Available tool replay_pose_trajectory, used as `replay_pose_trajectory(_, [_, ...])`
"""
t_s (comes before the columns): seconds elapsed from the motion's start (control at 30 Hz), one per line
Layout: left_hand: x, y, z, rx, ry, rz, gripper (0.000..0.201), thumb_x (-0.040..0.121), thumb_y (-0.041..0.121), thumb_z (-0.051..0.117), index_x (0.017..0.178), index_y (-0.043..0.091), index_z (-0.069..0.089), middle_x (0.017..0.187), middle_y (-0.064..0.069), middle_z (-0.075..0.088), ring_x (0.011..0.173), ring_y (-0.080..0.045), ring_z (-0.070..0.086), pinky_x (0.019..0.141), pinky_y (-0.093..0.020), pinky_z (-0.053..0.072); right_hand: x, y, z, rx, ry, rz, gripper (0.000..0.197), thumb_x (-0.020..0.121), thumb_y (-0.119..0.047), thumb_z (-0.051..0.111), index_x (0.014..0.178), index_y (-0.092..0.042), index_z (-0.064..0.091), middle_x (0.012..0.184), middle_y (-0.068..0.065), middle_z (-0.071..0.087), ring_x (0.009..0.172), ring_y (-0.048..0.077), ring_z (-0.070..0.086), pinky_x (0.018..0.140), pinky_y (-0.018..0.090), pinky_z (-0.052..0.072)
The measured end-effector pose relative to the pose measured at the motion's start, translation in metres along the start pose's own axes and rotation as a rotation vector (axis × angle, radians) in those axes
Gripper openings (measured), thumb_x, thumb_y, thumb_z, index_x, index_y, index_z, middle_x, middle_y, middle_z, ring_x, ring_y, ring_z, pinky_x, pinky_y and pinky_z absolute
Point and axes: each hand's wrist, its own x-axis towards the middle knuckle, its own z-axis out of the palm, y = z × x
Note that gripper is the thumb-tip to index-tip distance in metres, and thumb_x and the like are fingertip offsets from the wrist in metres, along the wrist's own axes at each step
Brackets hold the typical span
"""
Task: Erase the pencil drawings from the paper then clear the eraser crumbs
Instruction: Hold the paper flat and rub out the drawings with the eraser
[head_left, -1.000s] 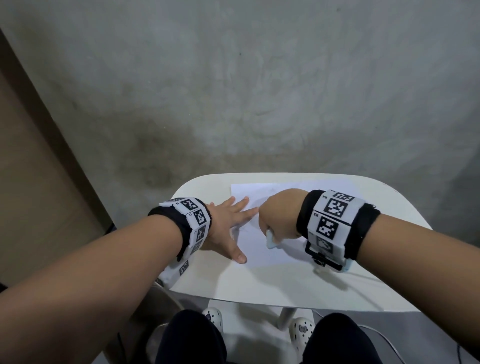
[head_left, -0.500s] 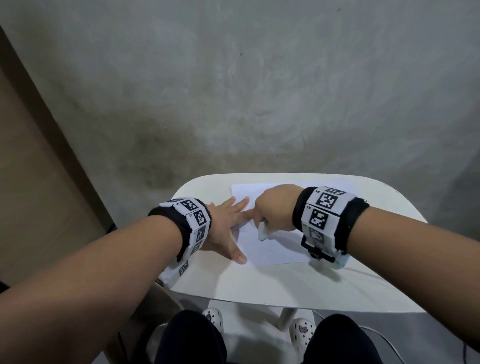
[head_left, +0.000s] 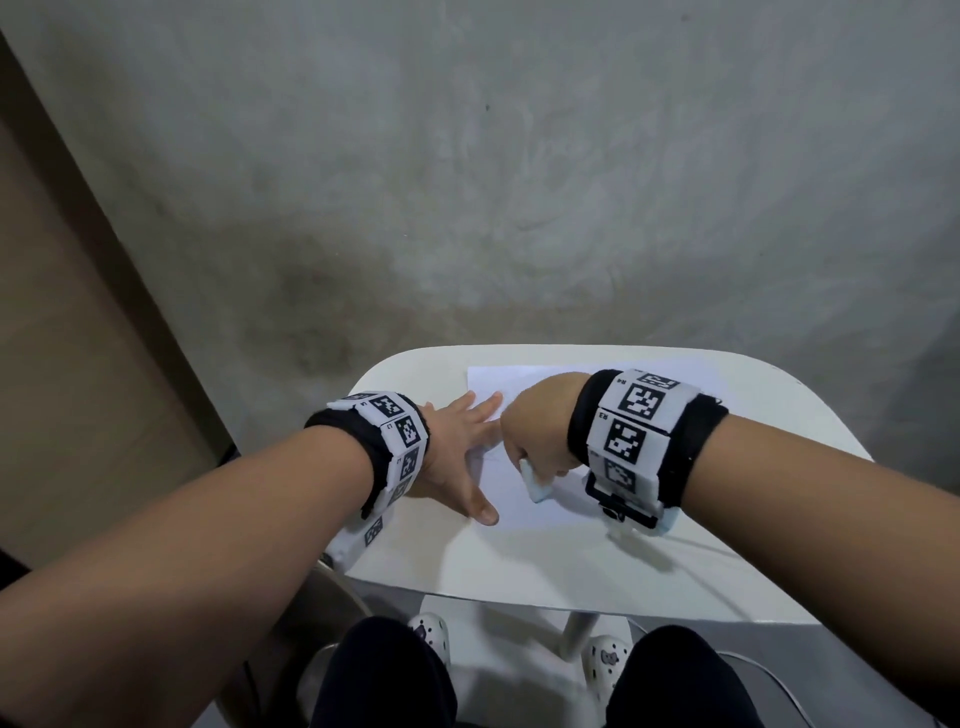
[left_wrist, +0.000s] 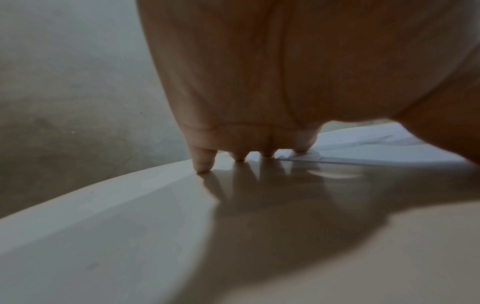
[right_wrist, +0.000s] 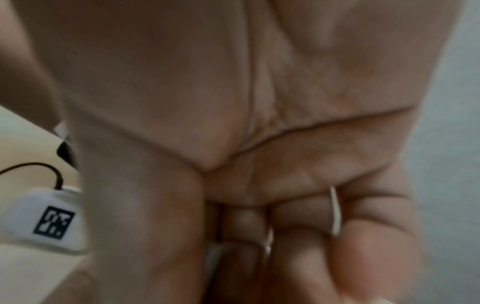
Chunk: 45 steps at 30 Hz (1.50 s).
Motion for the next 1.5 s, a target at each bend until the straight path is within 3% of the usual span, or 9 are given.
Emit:
replay_pose_trajectory(0.1, [-0.001,-0.002,0.002,-0.042,0.007,-0.006,0.107,0.073,0.063,0.074,0.154,0.045,0.005,0.162,0.013,-0.019,0.15,-0.019,-0.017,0.12,-0.057,0.004,-0.002,-0.002,0.006,0.058,0.161,0.004,0.026,0.09,-0.027,0.06,0.114,-0.017,0.067,0.083,-0.005,0.055,0.077,0.017,0.05,0.049,0.021,0.028])
replay_pose_trajectory(0.47, [0.008,-0.01,0.008,0.012,0.008,0.022,0.122,0.069,0.07,0.071,0.152,0.044,-0.014,0.16,0.009,-0.028,0.148,-0.022,-0.024,0.117,-0.063,0.001,-0.012,-0.002,0.007,-0.062,0.042,0.05,0.016,0.09,-0.029,0.054,0.077,-0.019,0.058,0.064,-0.004,0.042,0.065,0.02,0.042,0.054,0.024,0.03])
replay_pose_trajectory(0.57, [0.007,-0.008,0.006,0.036,-0.01,0.008,0.122,0.074,0.069,0.069,0.151,0.039,-0.02,0.159,0.008,-0.032,0.148,-0.021,-0.025,0.118,-0.06,0.0,-0.018,0.003,0.007,-0.126,-0.134,0.06,0.019,0.092,-0.033,0.052,0.098,-0.02,0.064,0.074,-0.004,0.052,0.056,0.012,0.041,0.049,0.02,0.027])
replay_pose_trajectory(0.73, [0.009,-0.009,0.009,-0.016,0.025,0.027,0.119,0.068,0.069,0.072,0.154,0.044,-0.008,0.161,0.012,-0.026,0.148,-0.02,-0.024,0.118,-0.062,0.001,-0.012,-0.006,0.006,0.038,0.127,0.016,0.018,0.092,-0.03,0.056,0.102,-0.019,0.066,0.075,-0.005,0.05,0.083,0.018,0.048,0.072,0.027,0.037])
replay_pose_trajectory(0.9, [0.007,-0.008,0.007,0.023,0.003,0.006,0.121,0.074,0.068,0.07,0.151,0.04,-0.019,0.159,0.007,-0.031,0.148,-0.021,-0.025,0.118,-0.061,0.0,-0.015,-0.004,0.009,-0.119,-0.125,0.088,0.018,0.094,-0.035,0.054,0.093,-0.018,0.06,0.068,-0.004,0.047,0.057,0.011,0.041,0.053,0.021,0.031])
replay_pose_trajectory(1.03, [0.001,-0.001,0.006,-0.015,0.032,0.001,0.11,0.075,0.064,0.072,0.154,0.043,-0.001,0.162,0.009,-0.024,0.148,-0.02,-0.023,0.119,-0.059,0.002,-0.009,-0.011,0.004,0.032,0.054,0.041,0.023,0.092,-0.032,0.055,0.105,-0.018,0.068,0.089,-0.003,0.057,0.078,0.018,0.051,0.07,0.026,0.04])
replay_pose_trajectory(1.2, [0.005,-0.005,0.007,0.006,0.026,0.012,0.119,0.072,0.068,0.07,0.154,0.041,-0.012,0.159,0.008,-0.031,0.148,-0.021,-0.024,0.118,-0.061,0.0,-0.015,-0.008,0.008,0.102,0.015,0.039,0.028,0.092,-0.021,0.059,0.119,-0.016,0.063,0.065,-0.006,0.042,0.057,0.011,0.041,0.05,0.02,0.03])
replay_pose_trajectory(1.37, [0.008,-0.005,0.011,0.018,0.051,0.017,0.103,0.071,0.07,0.07,0.154,0.043,0.015,0.164,0.007,-0.017,0.149,-0.021,-0.022,0.118,-0.062,0.003,-0.009,-0.018,0.002,0.031,0.071,0.029,0.025,0.093,-0.03,0.056,0.113,-0.019,0.066,0.07,-0.004,0.046,0.085,0.019,0.045,0.054,0.024,0.029])
replay_pose_trajectory(1.5, [0.006,-0.006,0.008,-0.018,0.029,0.008,0.119,0.071,0.067,0.073,0.154,0.043,-0.009,0.16,0.008,-0.029,0.149,-0.022,-0.022,0.118,-0.063,0.001,-0.013,-0.014,0.005,0.017,-0.04,0.011,0.028,0.094,-0.029,0.056,0.119,-0.018,0.063,0.076,-0.006,0.054,0.072,0.014,0.049,0.054,0.024,0.034])
